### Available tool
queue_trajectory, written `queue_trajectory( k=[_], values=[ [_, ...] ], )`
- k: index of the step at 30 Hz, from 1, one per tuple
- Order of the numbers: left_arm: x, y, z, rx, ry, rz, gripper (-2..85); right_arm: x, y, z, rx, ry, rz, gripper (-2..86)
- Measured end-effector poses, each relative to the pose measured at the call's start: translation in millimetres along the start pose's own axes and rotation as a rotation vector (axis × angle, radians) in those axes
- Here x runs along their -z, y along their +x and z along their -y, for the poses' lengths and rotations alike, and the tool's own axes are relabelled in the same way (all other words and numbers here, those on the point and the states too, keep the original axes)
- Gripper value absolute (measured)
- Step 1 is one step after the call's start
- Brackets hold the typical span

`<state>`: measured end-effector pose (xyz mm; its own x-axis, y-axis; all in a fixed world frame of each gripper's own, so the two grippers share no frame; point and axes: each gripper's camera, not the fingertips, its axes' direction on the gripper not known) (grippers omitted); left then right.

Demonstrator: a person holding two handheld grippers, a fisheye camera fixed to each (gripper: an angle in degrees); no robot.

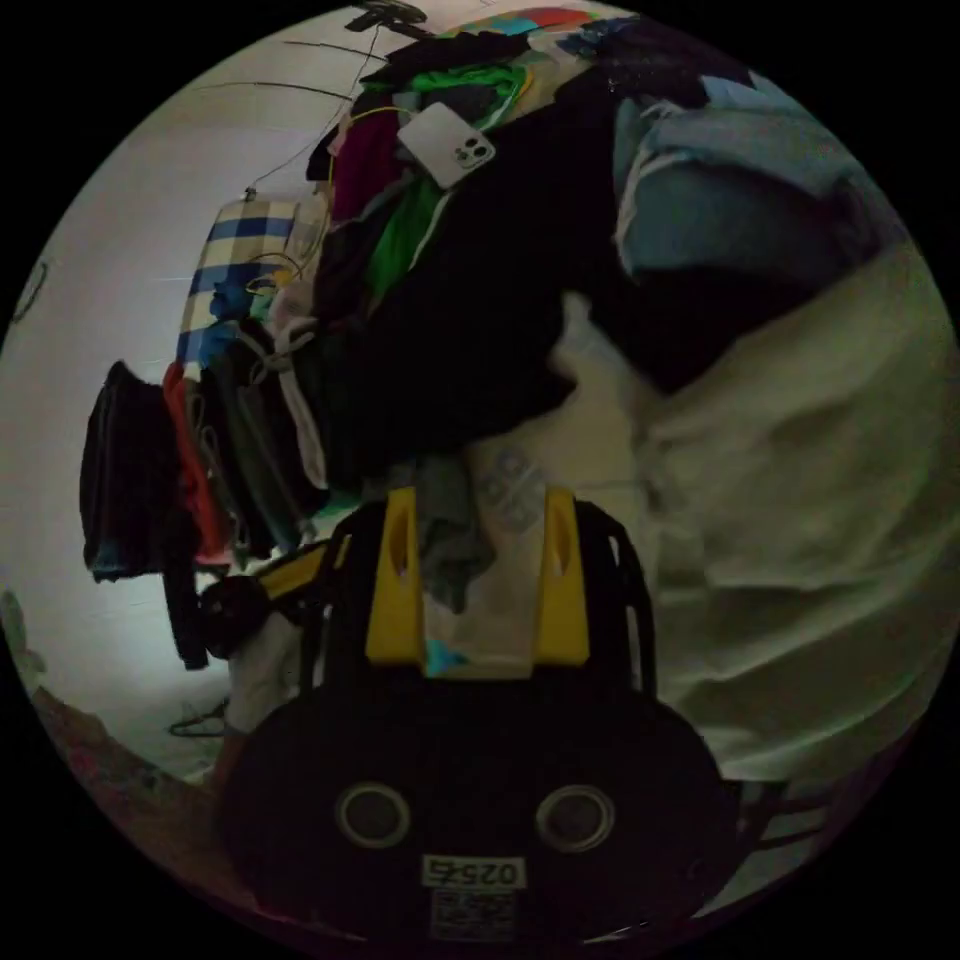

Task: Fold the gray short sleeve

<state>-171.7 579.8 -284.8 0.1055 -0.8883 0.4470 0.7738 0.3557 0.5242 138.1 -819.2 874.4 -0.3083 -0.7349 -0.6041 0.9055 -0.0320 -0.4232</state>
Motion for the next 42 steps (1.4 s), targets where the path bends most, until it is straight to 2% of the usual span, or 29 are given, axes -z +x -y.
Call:
queue_trajectory(
  k=[2,7,9,11,13,15,17,19,22,24,28,30,31,33,35,36,40,42],
  values=[
    [-17.7,-6.2,-23.0,0.016,0.019,-0.008,6.6,-10.7,-20.8,-6.3,0.005,-0.036,0.048,19.3],
    [-61.0,-37.6,-21.4,0.007,0.125,0.017,7.3,-34.7,-78.0,23.4,0.012,-0.116,-0.059,17.9],
    [-85.7,-53.1,4.6,-0.019,0.095,0.021,6.9,-23.1,-111.9,33.7,0.026,-0.103,-0.328,10.0],
    [-107.4,-57.8,21.1,-0.056,0.074,-0.002,5.8,-14.9,-137.5,36.0,0.1,-0.099,-0.448,5.2],
    [-114.9,-60.8,27.6,-0.083,0.073,0.0,3.8,-14.0,-153.3,39.3,0.149,-0.19,-0.325,3.1],
    [-124.6,-57.4,27.1,-0.162,0.022,0.019,0.4,11.2,-162.1,40.7,0.064,-0.201,-0.178,1.5],
    [-134.5,-51.8,16.4,-0.264,-0.033,0.027,-0.3,39.7,-168.9,35.5,-0.012,-0.215,-0.139,0.9],
    [-139.5,-52.6,-2.2,-0.325,-0.062,-0.018,-0.5,75.8,-178.7,21.5,-0.059,-0.213,-0.117,0.4],
    [-126.2,-64.3,-39.5,-0.379,-0.053,-0.132,-0.7,158.3,-198.8,-8.9,-0.117,-0.169,0.085,0.1],
    [-98.2,-77.3,-63.7,-0.435,0.005,-0.235,-0.8,247.4,-219.4,-35.6,-0.167,-0.047,0.318,0.0],
    [-49.3,-92.9,-79.3,-0.532,0.087,-0.44,-0.8,399.3,-266.5,-73.6,-0.165,0.183,0.482,0.0],
    [-17.3,-92.7,-76.7,-0.631,0.146,-0.588,-0.8,506.3,-301.0,-105.9,-0.131,0.416,0.609,-0.1],
    [-9.5,-91.0,-74.8,-0.656,0.162,-0.611,-0.8,532.7,-308.7,-115.3,-0.119,0.481,0.643,-0.2],
    [18.2,-79.3,-65.4,-0.752,0.232,-0.678,-0.8,632.5,-331.8,-158.9,-0.086,0.76,0.771,-0.2],
    [34.7,-66.1,-57.8,-0.807,0.293,-0.71,-0.9,700.0,-341.8,-197.3,-0.057,0.95,0.825,-0.3],
    [43.7,-54.5,-55.0,-0.853,0.338,-0.73,-0.9,741.9,-346.6,-226.9,-0.056,1.063,0.815,-0.3],
    [55.8,-9.0,-56.2,-0.938,0.46,-0.834,-0.9,852.6,-359.8,-320.8,-0.051,1.272,0.638,-0.3],
    [42.0,31.9,-60.5,-0.946,0.474,-0.937,-0.9,913.9,-366.2,-379.1,-0.149,1.327,0.426,-0.3]
  ],
)
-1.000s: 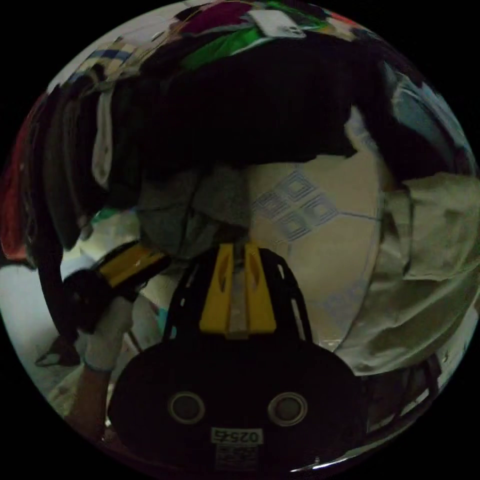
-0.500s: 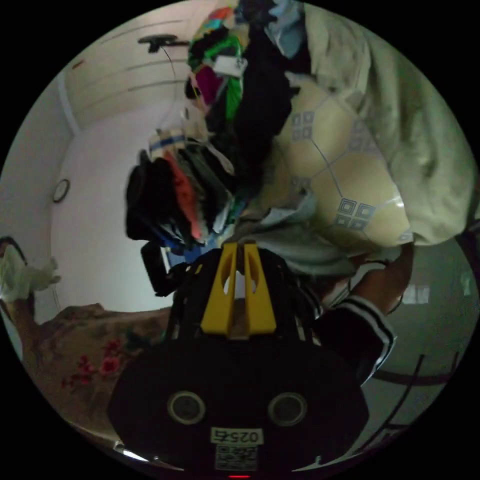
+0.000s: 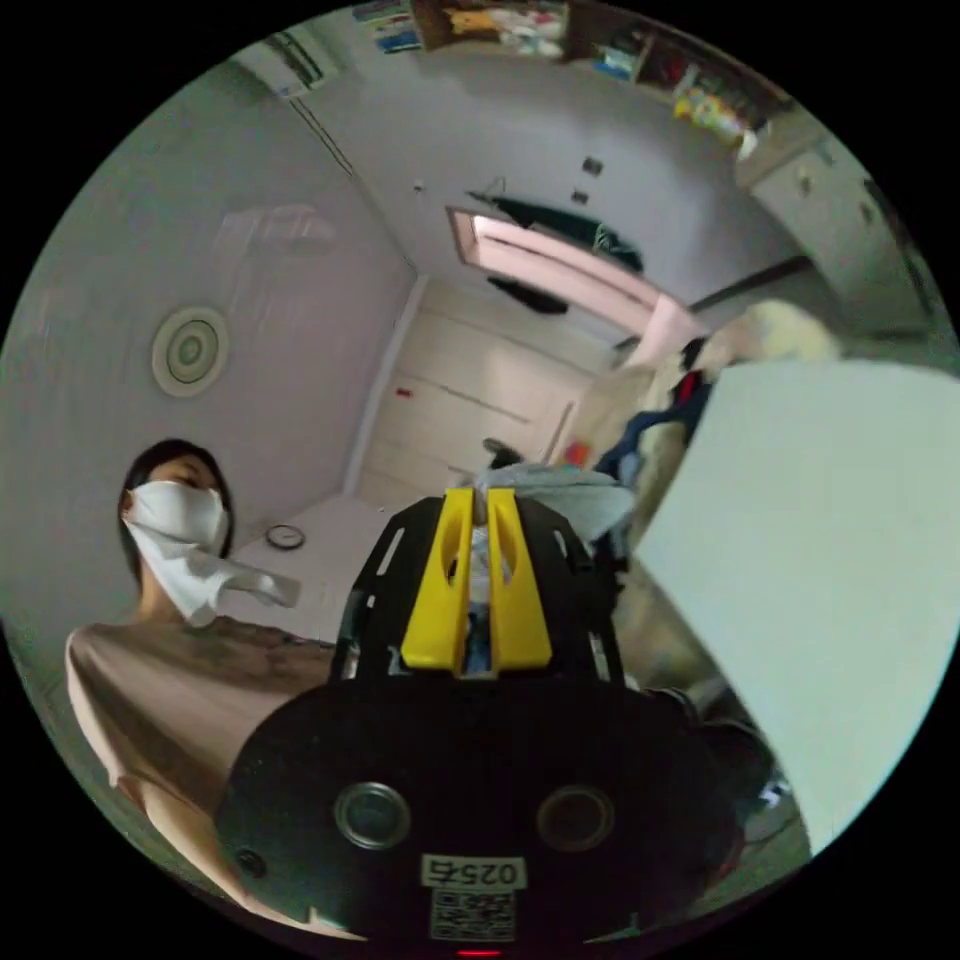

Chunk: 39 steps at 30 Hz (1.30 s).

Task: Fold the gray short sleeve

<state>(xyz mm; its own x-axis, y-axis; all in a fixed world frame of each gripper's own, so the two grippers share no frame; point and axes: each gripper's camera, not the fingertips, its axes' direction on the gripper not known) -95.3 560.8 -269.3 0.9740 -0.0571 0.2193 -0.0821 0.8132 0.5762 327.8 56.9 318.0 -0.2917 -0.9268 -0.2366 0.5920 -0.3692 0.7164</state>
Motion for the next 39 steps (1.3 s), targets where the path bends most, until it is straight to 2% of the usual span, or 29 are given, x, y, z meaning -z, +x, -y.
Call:
queue_trajectory(
  k=[4,6,11,14,18,21,22,25,27,29,31,32,34,35,37,39],
  values=[
    [-103.0,-10.4,-10.8,0.101,-0.047,-0.07,-1.1,93.1,-45.2,34.2,-0.035,0.147,-0.258,-0.2],
    [-180.2,-20.4,-28.6,0.108,-0.175,-0.098,-1.3,149.4,-57.0,34.7,-0.171,0.283,-0.332,-0.1],
    [-305.4,-47.2,-74.0,0.223,-0.311,-0.267,-1.6,198.9,-54.0,29.8,-0.399,0.44,-0.178,0.0],
    [-351.0,-62.3,-79.1,0.197,-0.335,-0.296,-1.6,197.0,-57.1,42.9,-0.49,0.448,-0.178,0.0],
    [-363.8,-80.9,-86.9,-0.011,-0.405,-0.34,-1.6,164.2,-116.4,50.2,-0.412,0.438,-0.201,0.3],
    [-363.1,-114.1,-103.8,-0.033,-0.389,-0.517,-1.5,133.5,-164.4,33.3,-0.36,0.489,-0.245,0.8],
    [-366.6,-122.9,-108.9,-0.028,-0.396,-0.528,-1.5,127.0,-169.1,28.3,-0.371,0.501,-0.256,1.0],
    [-419.0,-178.8,-154.4,-0.003,-0.598,-0.343,-1.1,86.2,-154.2,5.5,-0.503,0.482,-0.352,2.5],
    [-485.9,-236.7,-218.7,0.018,-0.856,-0.125,0.7,45.6,-116.2,-12.4,-0.616,0.425,-0.463,4.1],
    [-520.8,-289.7,-262.9,0.182,-0.954,-0.069,3.6,15.2,-95.7,-25.1,-0.712,0.364,-0.47,6.6],
    [-529.2,-331.1,-284.2,0.29,-0.896,-0.085,5.3,-10.5,-105.2,-34.1,-0.739,0.373,-0.505,7.9],
    [-526.4,-346.1,-285.9,0.298,-0.793,-0.096,5.3,-26.4,-123.9,-35.1,-0.712,0.389,-0.563,9.0],
    [-530.3,-352.6,-280.8,0.224,-0.674,-0.069,5.5,-51.6,-155.9,-30.2,-0.673,0.404,-0.679,11.0],
    [-544.6,-347.6,-276.4,0.108,-0.648,-0.071,6.0,-71.6,-175.4,-21.6,-0.613,0.41,-0.723,12.6],
    [-585.2,-334.4,-275.4,-0.093,-0.683,-0.08,7.0,-107.1,-193.7,-2.2,-0.517,0.405,-0.734,14.9],
    [-663.5,-316.2,-293.3,-0.377,-0.798,-0.117,7.8,-166.5,-194.7,33.9,-0.421,0.29,-0.724,15.9]
  ],
)
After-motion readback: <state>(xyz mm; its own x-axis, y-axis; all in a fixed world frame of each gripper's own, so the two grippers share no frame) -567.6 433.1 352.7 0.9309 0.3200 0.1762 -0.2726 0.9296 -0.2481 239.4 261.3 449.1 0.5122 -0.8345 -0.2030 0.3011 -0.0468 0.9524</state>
